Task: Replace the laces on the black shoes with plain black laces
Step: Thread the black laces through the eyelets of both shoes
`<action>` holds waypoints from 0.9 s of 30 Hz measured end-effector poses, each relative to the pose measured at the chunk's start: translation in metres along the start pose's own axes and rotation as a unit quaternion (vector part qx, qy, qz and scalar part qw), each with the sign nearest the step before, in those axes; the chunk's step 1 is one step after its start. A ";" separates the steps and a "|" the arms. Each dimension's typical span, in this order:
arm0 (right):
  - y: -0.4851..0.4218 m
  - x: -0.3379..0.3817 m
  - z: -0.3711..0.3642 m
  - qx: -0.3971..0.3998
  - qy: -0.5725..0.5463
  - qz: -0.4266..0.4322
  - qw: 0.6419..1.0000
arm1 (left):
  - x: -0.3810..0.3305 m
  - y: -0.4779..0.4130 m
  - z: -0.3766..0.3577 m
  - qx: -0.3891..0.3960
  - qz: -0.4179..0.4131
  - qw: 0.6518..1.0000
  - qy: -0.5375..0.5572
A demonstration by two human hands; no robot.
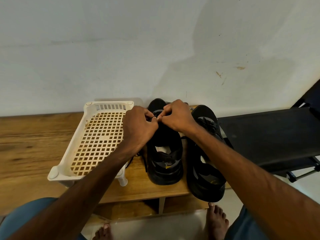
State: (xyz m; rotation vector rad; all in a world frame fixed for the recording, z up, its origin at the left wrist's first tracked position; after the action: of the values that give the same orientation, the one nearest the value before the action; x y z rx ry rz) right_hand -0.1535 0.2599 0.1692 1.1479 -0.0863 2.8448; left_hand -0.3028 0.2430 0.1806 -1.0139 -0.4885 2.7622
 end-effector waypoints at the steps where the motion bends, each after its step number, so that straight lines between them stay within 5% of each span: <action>1: 0.000 0.000 -0.001 -0.003 0.003 -0.002 1.000 | -0.001 0.000 0.000 0.003 -0.007 1.000 0.001; 5: -0.001 0.000 -0.004 0.005 -0.018 -0.002 1.000 | -0.003 0.001 -0.001 0.027 -0.023 0.999 0.030; 10: 0.001 -0.006 -0.005 0.010 -0.063 -0.018 0.998 | 0.021 -0.006 -0.011 0.081 0.071 0.978 0.178; 15: 0.001 -0.014 -0.008 0.035 -0.109 -0.056 0.992 | 0.023 -0.008 -0.017 0.088 0.071 0.978 0.178; 19: 0.001 -0.013 -0.003 0.067 -0.087 -0.051 0.993 | 0.013 -0.010 -0.017 0.083 0.005 0.994 0.065; 22: -0.001 -0.013 0.002 0.059 -0.064 -0.042 0.995 | 0.023 -0.015 -0.007 0.062 0.046 0.987 0.144; 24: -0.001 -0.012 0.003 0.067 -0.061 -0.037 0.995 | 0.040 -0.024 0.008 0.013 0.124 0.944 0.306; 27: 0.002 -0.011 0.006 0.100 -0.093 -0.033 0.990 | 0.059 -0.030 0.020 -0.044 0.222 0.784 0.578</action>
State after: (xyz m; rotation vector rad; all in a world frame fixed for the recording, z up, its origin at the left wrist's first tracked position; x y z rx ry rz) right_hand -0.1412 0.2570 0.1658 1.4237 0.2279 2.7305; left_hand -0.3597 0.2813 0.1702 -2.7478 -0.1546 1.7636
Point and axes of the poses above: each hand's wrist, its own y-axis away from the middle knuckle, its own z-axis out of the back of the hand, x = y × z, the point moved 8 cm from there along -y, towards the middle knuckle, and after that the axes turned 5 degrees about -z, right-handed, at the moved point
